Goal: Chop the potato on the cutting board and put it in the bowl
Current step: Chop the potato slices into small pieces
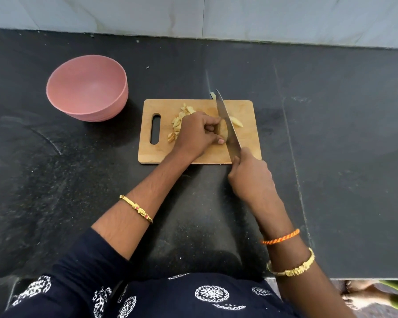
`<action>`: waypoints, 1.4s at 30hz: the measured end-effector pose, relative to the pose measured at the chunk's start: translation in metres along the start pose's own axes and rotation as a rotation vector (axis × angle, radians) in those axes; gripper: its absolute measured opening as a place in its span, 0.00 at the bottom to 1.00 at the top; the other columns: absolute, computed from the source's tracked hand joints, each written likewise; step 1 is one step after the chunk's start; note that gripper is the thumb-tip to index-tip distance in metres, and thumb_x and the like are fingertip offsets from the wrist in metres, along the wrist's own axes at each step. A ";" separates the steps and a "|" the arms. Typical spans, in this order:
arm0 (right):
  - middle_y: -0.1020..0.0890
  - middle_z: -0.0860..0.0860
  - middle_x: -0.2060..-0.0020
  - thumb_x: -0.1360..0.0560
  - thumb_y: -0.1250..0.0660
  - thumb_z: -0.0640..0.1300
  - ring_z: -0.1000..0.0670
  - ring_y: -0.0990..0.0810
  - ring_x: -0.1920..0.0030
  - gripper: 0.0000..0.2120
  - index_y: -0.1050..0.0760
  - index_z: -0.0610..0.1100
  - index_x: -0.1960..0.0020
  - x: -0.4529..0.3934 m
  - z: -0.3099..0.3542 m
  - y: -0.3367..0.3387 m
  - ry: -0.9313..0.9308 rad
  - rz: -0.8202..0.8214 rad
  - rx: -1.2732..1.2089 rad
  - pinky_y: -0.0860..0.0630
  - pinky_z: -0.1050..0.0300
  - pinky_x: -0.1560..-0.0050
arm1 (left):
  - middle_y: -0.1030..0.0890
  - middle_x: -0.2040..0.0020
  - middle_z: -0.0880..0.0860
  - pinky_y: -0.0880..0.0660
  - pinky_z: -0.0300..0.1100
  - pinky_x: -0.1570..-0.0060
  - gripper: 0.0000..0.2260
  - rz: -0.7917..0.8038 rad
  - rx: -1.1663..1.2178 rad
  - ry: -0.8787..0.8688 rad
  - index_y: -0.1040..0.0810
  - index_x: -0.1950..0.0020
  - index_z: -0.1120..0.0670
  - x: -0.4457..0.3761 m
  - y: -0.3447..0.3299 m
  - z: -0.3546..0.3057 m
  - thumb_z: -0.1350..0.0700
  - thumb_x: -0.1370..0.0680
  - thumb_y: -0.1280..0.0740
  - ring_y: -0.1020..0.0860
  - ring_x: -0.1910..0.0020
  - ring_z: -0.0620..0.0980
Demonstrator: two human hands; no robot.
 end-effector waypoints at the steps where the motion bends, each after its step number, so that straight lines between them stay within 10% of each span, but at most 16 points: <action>1: 0.29 0.44 0.55 0.19 0.46 0.46 0.40 0.24 0.51 0.08 0.34 0.44 0.43 0.002 -0.002 -0.001 -0.004 0.005 0.001 0.26 0.47 0.53 | 0.18 0.50 0.55 0.31 0.20 0.62 0.25 -0.004 0.000 0.000 0.21 0.41 0.60 0.000 0.000 0.000 0.61 0.37 0.22 0.24 0.56 0.44; 10: 0.27 0.44 0.63 0.19 0.45 0.48 0.41 0.28 0.62 0.15 0.40 0.47 0.64 0.025 -0.017 0.032 0.082 -0.148 -0.124 0.35 0.54 0.61 | 0.18 0.48 0.55 0.30 0.20 0.61 0.26 0.021 0.062 0.058 0.21 0.41 0.61 0.000 0.001 0.003 0.61 0.38 0.21 0.24 0.56 0.43; 29: 0.27 0.45 0.55 0.18 0.46 0.48 0.42 0.23 0.52 0.08 0.33 0.45 0.46 -0.005 0.014 0.018 0.072 -0.086 -0.072 0.24 0.44 0.49 | 0.19 0.51 0.52 0.29 0.24 0.60 0.25 0.017 0.045 0.046 0.21 0.42 0.60 0.001 0.001 0.001 0.60 0.37 0.21 0.24 0.57 0.43; 42: 0.31 0.47 0.61 0.19 0.45 0.44 0.47 0.31 0.57 0.08 0.34 0.44 0.40 -0.001 0.020 0.016 0.046 -0.097 0.035 0.34 0.52 0.59 | 0.19 0.49 0.56 0.30 0.21 0.60 0.24 0.007 0.039 0.009 0.22 0.41 0.62 0.003 0.000 0.001 0.61 0.36 0.22 0.24 0.56 0.44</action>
Point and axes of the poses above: each hand's wrist, its own x-axis away from the middle knuckle, its own y-axis out of the back of the hand, z = x × y, the point moved 4 cm from there along -x, towards the middle knuckle
